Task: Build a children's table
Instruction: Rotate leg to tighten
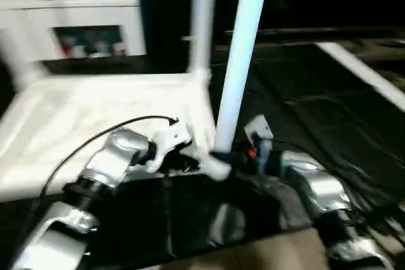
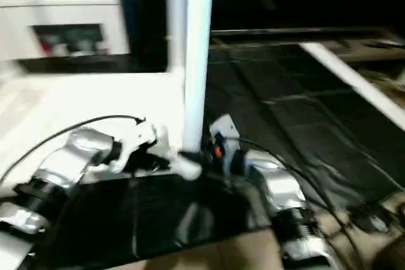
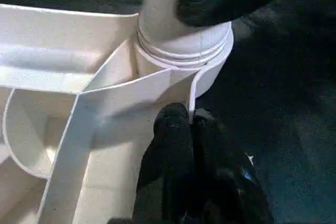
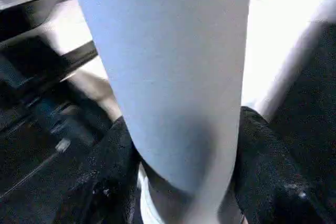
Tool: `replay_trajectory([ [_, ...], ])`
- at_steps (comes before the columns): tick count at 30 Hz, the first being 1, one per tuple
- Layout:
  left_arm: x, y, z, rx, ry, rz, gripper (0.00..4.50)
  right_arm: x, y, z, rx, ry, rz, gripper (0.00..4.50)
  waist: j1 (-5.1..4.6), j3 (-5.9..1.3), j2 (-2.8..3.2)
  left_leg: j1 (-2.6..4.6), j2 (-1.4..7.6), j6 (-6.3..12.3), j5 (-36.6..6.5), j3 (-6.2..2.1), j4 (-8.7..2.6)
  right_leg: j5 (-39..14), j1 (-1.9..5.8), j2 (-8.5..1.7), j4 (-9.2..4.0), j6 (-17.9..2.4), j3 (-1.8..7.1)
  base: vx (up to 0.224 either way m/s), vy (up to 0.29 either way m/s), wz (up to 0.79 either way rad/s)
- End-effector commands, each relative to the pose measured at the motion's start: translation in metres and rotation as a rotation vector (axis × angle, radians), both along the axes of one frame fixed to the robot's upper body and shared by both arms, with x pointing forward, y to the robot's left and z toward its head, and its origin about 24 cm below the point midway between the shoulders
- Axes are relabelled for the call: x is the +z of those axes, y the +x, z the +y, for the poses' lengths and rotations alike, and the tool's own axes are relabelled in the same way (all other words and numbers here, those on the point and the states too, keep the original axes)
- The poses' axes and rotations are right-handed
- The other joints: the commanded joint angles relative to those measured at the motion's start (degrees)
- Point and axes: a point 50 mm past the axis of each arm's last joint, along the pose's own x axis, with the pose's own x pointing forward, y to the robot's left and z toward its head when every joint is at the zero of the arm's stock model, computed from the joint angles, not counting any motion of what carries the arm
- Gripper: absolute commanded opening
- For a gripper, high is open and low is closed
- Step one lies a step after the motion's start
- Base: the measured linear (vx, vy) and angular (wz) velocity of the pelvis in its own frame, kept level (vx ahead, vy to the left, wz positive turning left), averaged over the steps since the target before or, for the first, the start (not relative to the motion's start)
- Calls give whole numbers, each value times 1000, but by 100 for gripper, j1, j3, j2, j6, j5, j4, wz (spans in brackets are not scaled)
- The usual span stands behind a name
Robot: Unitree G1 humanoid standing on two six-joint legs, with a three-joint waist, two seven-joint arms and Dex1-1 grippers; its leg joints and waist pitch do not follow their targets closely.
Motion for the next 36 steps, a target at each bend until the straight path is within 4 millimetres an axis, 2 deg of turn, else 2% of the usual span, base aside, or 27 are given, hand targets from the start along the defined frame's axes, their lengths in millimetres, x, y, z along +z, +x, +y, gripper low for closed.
replay_trajectory([
  [1,9,4,-40,16,-90,-37,0,-8,-9,51,59,68,120,209,-75,-191,163,-132,306,-49,-4274,-161,-816,-2766,456,-194,-84,-181,52,-69,2,-12],
  [2,10,8,-42,69,-98,-52,0,-7,-5,56,10,70,130,209,55,-176,182,-287,477,-100,-4773,-158,-1128,-1492,582,-182,612,-419,310,-66,-24,0],
  [3,12,10,-44,110,-104,-64,0,-6,-2,59,-28,72,140,209,84,-119,140,-259,480,-63,-4857,-87,-1227,-1386,502,-144,718,-410,422,-66,-24,0],
  [4,12,10,-44,110,-104,-64,0,-6,-2,59,-28,72,140,209,76,-84,-117,163,91,-69,-4318,94,-755,-3449,33,-129,-53,-140,485,-3,-86,16],
  [5,13,12,-45,140,-109,-70,0,-6,0,60,-62,67,151,209,-1,25,-405,946,-584,-48,-2397,362,768,-6705,-1005,-225,-1243,434,45,-29,-92,2],
  [6,13,13,-46,152,-111,-72,0,-7,0,61,-76,65,156,209,13,-74,-239,695,-550,140,-1913,291,680,-6810,-666,-499,-1084,401,262,-29,-92,2],
  [7,14,13,-46,160,-113,-75,0,-7,1,61,-85,61,158,209,-13,-122,-262,245,-368,247,-1752,159,335,-6328,-21,-762,-855,407,343,41,23,-44],
  [8,15,15,-47,183,-119,-82,0,-8,3,61,-111,50,163,243,104,-371,-69,-137,-13,182,-1238,-110,-250,-3601,414,-568,-309,345,300,85,45,-29],
  [9,16,15,-47,199,-121,-86,0,-9,4,60,-124,41,159,264,119,-373,-30,-36,35,170,-1104,-116,-297,-2768,323,-551,-254,84,300,85,45,-29],
  [10,16,15,-47,206,-119,-87,0,-9,4,59,-122,37,147,277,90,-338,2,-27,19,191,-907,-61,-353,-1784,277,-464,-205,-451,313,0,0,0],
  [11,16,15,-46,206,-115,-89,0,-9,4,58,-113,41,136,278,64,-249,-63,-8,-31,207,-1263,11,-390,-2069,208,-382,-283,-592,298,0,0,0],
  [12,15,15,-44,205,-111,-91,0,-8,4,56,-113,50,132,278,65,-233,-82,64,-62,198,-1544,33,-374,-2495,163,-368,-332,-559,278,0,0,0],
  [13,15,15,-44,205,-111,-91,0,-8,4,56,-113,50,132,305,60,-224,-93,109,-93,207,-1743,45,-358,-2882,131,-368,-390,-493,259,0,0,0],
  [14,15,14,-42,196,-103,-93,0,-7,4,52,-101,48,102,318,47,-231,-61,98,-97,260,-1878,39,-355,-3280,147,-383,-475,-307,218,0,0,0],
  [15,14,14,-40,187,-96,-98,0,-6,4,48,-87,36,72,318,51,-238,-51,93,-83,274,-1866,33,-363,-3248,147,-391,-481,-280,218,0,0,0],
  [19,13,11,-34,135,-80,-100,0,-3,3,31,-38,17,16,350,85,-246,-55,67,-35,324,-1752,25,-408,-2885,160,-392,-435,-373,257,0,0,0],
  [22,12,7,-29,81,-62,-98,0,0,1,12,10,15,-25,371,150,-280,-61,38,12,387,-1267,45,-422,-2164,178,-400,-289,-757,358,17,-3,2],
  [23,11,4,-26,26,-54,-98,0,4,0,0,45,7,-53,398,161,-298,-72,44,9,434,-1109,66,-409,-1981,169,-383,-249,-858,384,81,-21,14],
  [25,11,2,-24,-10,-49,-93,0,6,-1,-8,70,8,-62,398,196,-307,-83,75,2,502,-987,99,-390,-1870,145,-384,-234,-972,413,59,-23,14],
  [26,11,-2,-21,-74,-44,-86,0,11,-3,-19,117,4,-83,412,213,-318,-79,95,5,555,-861,149,-374,-1841,105,-373,-213,-1159,435,62,-43,16],
  [27,11,-4,-20,-117,-42,-83,0,13,-5,-25,151,1,-93,412,236,-330,-84,77,0,584,-802,154,-366,-1803,127,-377,-202,-1181,438,62,-43,16],
  [28,11,-8,-18,-185,-40,-79,0,17,-8,-32,207,-9,-107,412,259,-352,-89,27,5,640,-521,168,-349,-1459,156,-364,-113,-1276,462,62,-48,11],
  [30,11,-12,-15,-250,-31,-72,0,20,-11,-38,264,-26,-125,412,334,-370,-49,56,16,746,-205,192,-313,-978,114,-375,-35,-1421,484,56,-45,12],
  [31,11,-14,-14,-274,-26,-67,0,21,-12,-40,288,-32,-131,412,344,-391,-58,41,12,790,-77,202,-289,-785,126,-359,-2,-1468,479,0,0,0],
  [32,11,-18,-12,-330,-13,-50,0,24,-16,-44,349,-47,-143,412,391,-405,-96,-28,5,883,276,196,-249,-316,149,-346,93,-1563,479,0,0,0],
  [34,10,-21,-8,-394,9,-36,0,27,-20,-47,430,-60,-158,412,440,-404,-74,-47,10,948,326,194,-233,-280,148,-342,120,-1567,465,0,0,0],
  [36,9,-24,-5,-451,37,-24,0,29,-24,-49,508,-67,-160,412,470,-390,-81,-62,24,904,178,199,-237,-528,154,-339,96,-1479,458,0,0,0],
])
